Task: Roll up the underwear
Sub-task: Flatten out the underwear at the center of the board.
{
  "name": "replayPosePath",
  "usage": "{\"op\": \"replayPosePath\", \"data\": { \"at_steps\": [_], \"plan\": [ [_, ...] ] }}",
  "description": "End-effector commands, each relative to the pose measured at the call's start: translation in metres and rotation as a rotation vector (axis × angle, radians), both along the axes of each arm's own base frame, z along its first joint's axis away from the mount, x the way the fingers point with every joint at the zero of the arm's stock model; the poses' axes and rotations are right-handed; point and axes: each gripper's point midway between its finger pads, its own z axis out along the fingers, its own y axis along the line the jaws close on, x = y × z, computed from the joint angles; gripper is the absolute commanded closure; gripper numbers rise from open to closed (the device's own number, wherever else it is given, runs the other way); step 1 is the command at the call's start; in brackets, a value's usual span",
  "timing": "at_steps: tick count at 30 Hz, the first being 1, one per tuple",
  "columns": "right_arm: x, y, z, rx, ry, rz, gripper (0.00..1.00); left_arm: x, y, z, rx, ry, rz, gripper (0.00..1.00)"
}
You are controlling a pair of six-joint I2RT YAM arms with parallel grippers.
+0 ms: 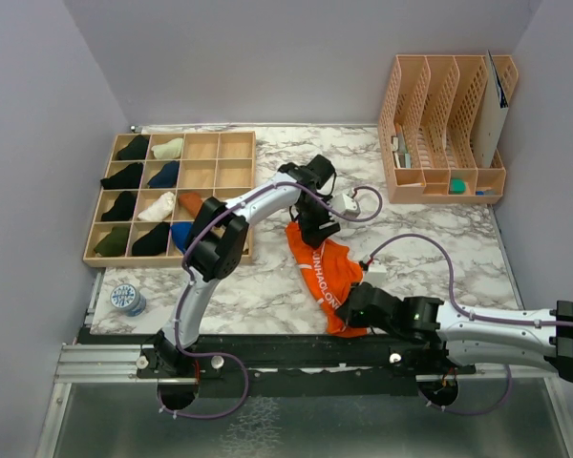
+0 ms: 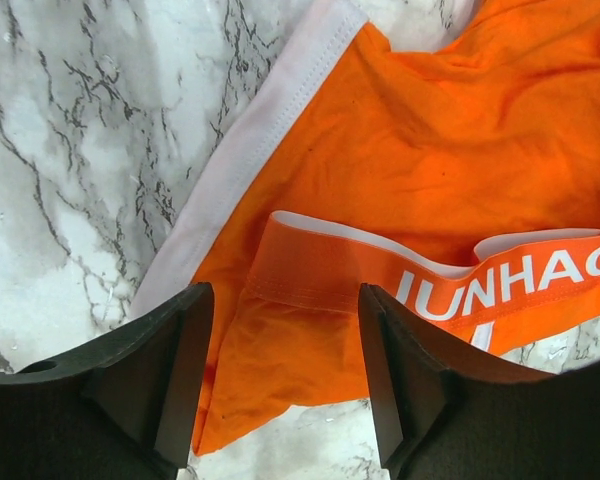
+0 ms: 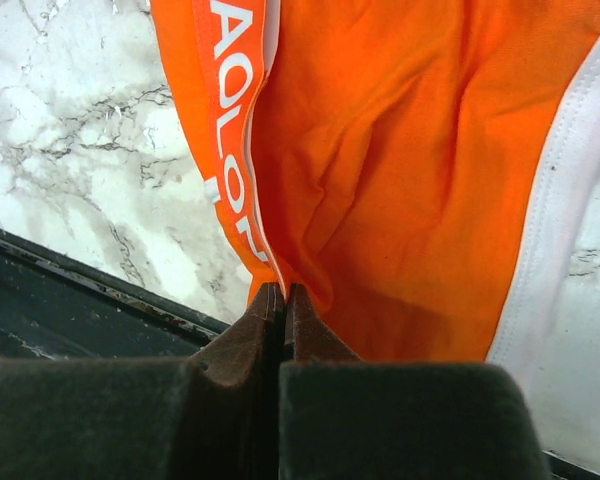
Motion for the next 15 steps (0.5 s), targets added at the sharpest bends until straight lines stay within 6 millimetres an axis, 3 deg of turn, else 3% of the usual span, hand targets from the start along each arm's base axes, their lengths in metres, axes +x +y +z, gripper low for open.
{"op": "replayPosePath", "data": {
  "at_steps": [1,5,7,9,11,15],
  "plan": [
    [0.003,-0.002,0.004,-0.013,0.006,-0.03,1.0,-0.012,0.003,-0.017,0.026,0.054,-0.031,0.36],
    [0.004,-0.003,0.004,-0.014,0.001,-0.035,1.0,-0.014,0.006,-0.02,0.037,0.06,-0.033,0.46],
    [0.004,-0.004,0.003,-0.015,0.001,-0.037,0.99,-0.012,0.006,-0.019,0.041,0.045,-0.034,0.59],
    [0.005,-0.003,0.005,-0.027,-0.01,-0.024,1.0,-0.005,0.007,-0.018,0.051,0.018,-0.016,0.79],
    [0.008,-0.006,0.009,-0.072,-0.021,-0.019,0.99,-0.003,0.003,-0.01,0.033,0.009,-0.008,0.88],
    [0.015,-0.009,0.022,-0.13,-0.057,-0.017,1.0,0.001,-0.009,0.023,-0.046,-0.027,0.021,1.0]
  ]
}}
